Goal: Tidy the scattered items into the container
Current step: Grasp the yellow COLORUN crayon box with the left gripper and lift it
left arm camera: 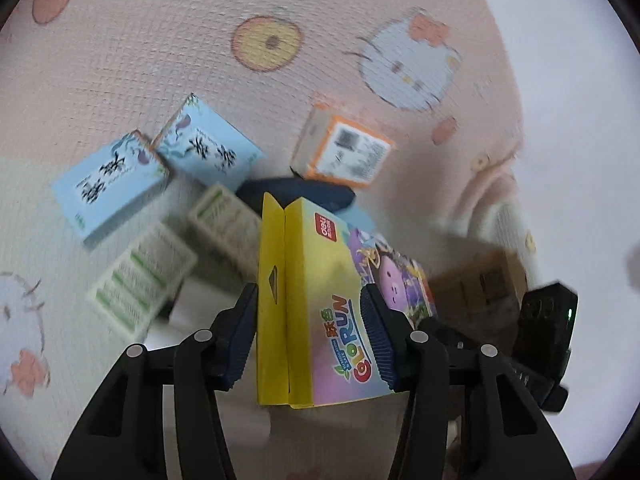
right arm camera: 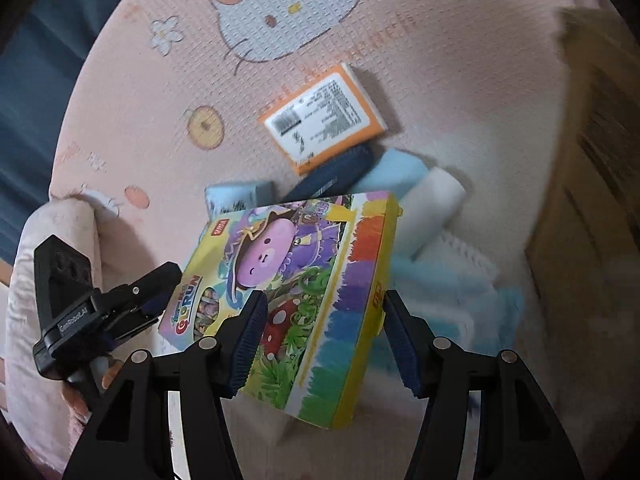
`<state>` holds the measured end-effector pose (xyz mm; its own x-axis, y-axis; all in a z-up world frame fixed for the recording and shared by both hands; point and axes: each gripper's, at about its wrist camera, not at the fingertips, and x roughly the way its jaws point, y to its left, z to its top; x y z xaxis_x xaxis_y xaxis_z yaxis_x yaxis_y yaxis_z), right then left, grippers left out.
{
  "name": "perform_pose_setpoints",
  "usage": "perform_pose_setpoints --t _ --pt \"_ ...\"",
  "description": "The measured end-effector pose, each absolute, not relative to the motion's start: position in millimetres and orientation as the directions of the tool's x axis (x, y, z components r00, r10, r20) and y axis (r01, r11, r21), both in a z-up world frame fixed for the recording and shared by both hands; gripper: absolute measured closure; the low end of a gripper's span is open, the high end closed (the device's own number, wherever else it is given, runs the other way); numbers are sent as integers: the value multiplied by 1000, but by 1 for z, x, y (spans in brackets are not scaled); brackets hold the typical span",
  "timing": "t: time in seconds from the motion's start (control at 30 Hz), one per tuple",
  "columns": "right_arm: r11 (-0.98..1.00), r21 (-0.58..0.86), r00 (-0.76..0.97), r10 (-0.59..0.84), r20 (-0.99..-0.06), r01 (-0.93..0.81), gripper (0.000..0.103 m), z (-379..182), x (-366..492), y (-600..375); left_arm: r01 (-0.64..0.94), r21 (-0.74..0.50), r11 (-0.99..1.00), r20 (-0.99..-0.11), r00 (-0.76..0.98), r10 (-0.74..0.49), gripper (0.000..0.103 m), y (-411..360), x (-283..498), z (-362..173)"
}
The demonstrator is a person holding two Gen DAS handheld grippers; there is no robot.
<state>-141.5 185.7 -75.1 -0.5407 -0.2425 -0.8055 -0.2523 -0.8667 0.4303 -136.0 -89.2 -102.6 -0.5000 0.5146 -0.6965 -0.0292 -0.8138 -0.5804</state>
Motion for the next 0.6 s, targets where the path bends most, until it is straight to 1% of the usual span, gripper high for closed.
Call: perform_pose_setpoints --t 0.17,0.2,0.23,0.27,0.3,0.33,0.4,0.5,0.6 --pt "-872 407 -502 -233 -833 -271 45 -80 -110 177 -131 -419 -899 -776 -463 429 48 -61 -98 -101" --pt "-869 407 -495 -233 -837 -280 45 -84 -107 177 -137 -405 -904 -786 -454 420 48 -59 -93 -105" --pt "-865 410 -486 -235 -842 -291 45 -87 -101 179 -127 -400 -908 -803 -430 414 51 -57 -90 -114" --pt "-861 408 -471 -237 -850 -303 45 -92 -97 180 -109 -407 -907 -813 -410 414 52 -60 -87 -122" --pt "-861 404 -468 -233 -853 -308 45 -95 -93 179 -93 -440 -893 -802 -407 437 52 -66 -82 -127" --pt "-865 396 -496 -209 -843 -308 45 -93 -88 178 -68 -490 -869 -779 -414 472 54 -73 -79 -131" --pt "-883 375 -495 -201 -845 -283 45 -91 -85 175 -25 -528 -849 -767 -415 490 55 -81 -78 -137" --pt "-892 369 -492 -206 -846 -260 45 -93 -85 168 9 -568 -823 -752 -412 514 55 -89 -78 -145" --pt "-899 355 -488 -196 -851 -258 45 -98 -85 165 4 -570 -822 -751 -409 518 55 -88 -79 -144"
